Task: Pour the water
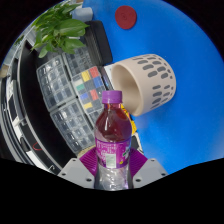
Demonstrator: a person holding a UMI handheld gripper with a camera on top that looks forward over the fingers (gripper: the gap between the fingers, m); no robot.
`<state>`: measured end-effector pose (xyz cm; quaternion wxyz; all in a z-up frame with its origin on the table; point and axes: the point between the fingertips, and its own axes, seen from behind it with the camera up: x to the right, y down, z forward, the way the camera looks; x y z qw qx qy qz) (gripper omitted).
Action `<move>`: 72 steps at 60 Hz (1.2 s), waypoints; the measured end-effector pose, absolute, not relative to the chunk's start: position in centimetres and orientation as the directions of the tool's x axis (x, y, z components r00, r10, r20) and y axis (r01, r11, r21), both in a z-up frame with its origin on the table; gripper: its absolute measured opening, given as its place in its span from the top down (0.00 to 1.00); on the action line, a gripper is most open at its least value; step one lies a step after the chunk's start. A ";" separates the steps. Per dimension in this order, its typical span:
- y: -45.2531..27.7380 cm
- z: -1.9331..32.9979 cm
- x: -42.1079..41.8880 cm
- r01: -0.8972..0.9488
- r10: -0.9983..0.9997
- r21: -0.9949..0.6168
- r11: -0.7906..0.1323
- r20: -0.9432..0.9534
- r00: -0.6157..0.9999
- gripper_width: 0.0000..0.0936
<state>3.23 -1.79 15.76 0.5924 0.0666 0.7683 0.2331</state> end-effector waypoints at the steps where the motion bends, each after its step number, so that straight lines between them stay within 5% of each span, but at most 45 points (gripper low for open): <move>1: -1.8 15.7 3.2 -0.175 0.375 0.434 0.884 -0.880 -0.290 0.59; 14: -1.7 15.4 3.1 -0.225 0.270 0.344 0.912 -0.913 -0.305 0.59; 27: -5.4 18.9 3.1 -0.323 -0.283 -0.215 0.922 -0.942 -0.181 0.58; 39: -12.9 24.0 4.1 -0.250 -0.735 -0.704 0.665 -0.676 -0.050 0.59; 54: -22.4 23.2 5.0 -0.220 -0.974 -0.949 0.226 -0.213 -0.081 0.58; 72: -29.6 15.6 6.3 -0.299 -0.991 -0.950 0.087 -0.053 -0.119 0.59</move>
